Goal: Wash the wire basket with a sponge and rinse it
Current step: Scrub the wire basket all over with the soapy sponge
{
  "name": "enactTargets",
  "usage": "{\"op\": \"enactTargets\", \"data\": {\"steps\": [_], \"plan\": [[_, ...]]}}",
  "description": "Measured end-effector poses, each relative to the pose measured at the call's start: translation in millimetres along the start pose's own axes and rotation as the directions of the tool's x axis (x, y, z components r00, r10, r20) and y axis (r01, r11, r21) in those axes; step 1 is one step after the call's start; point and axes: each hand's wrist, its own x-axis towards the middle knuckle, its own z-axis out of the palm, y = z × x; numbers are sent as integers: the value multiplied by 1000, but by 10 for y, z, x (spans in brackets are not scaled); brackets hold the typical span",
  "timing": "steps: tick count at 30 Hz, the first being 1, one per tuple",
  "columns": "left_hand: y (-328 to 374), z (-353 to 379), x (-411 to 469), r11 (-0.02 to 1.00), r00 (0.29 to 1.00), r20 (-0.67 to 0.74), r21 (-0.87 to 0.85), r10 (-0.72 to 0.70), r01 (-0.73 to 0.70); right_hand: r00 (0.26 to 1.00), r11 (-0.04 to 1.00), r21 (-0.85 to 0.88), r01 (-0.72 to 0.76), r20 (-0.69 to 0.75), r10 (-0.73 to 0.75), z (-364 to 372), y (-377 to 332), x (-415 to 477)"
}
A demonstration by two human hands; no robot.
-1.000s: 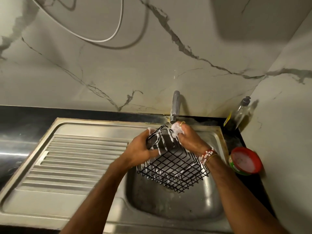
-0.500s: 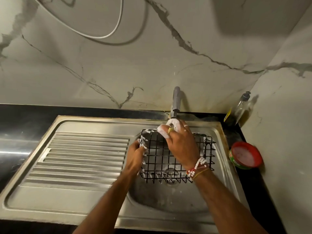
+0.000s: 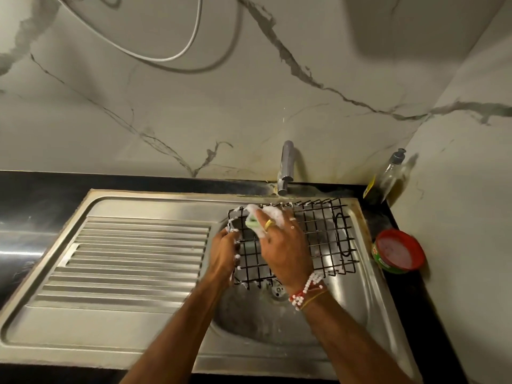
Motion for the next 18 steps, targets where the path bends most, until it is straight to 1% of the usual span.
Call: {"op": "enactTargets", "data": {"steps": [2,4,5,6,7,8,9,10,11,12,14,16,17,18], "plan": [[-27,-15,6,999,1000,-18,-44,-15,14,998,998,33,60,-18,-59,56,-4,13],[-64,-71,62,996,998,-29,-70,-56,54,990,990,-10,138,-12,-138,9,129,29],[-79,-114,88,993,996,-24,-87,-88,85,989,990,-40,137,-42,-139,-21,247,39],[-76,-148,96,989,994,-14,-102,-109,107,993,996,-53,77,-89,-82,-64,381,52],[-79,-171,102,987,992,-14,-110,-123,121,991,999,-41,-26,-134,20,-111,499,72],[-85,-182,102,986,992,-22,-114,-128,125,978,991,-21,-134,-165,129,-131,570,94],[-81,-177,99,986,992,-27,-114,-126,122,960,977,-9,-212,-189,206,-131,570,113],[-87,-157,108,988,993,-31,-109,-118,114,950,972,-5,-235,-211,228,-100,507,126],[-93,-131,111,989,994,-31,-106,-104,100,954,981,-16,-193,-237,184,-34,389,125],[-104,-97,121,991,996,-32,-104,-89,85,965,994,-19,-112,-241,104,46,239,118],[-90,-27,115,995,998,-54,-98,-39,34,983,998,-6,58,-172,-58,202,-69,86],[-64,1,93,996,998,-62,-92,-14,8,990,993,12,120,-75,-119,248,-165,93],[-66,-11,93,997,998,-55,-81,-16,11,989,991,-6,133,-67,-133,217,-97,115],[-78,-38,98,997,999,-45,-68,-29,26,985,989,-42,140,-97,-143,181,19,117]]}}
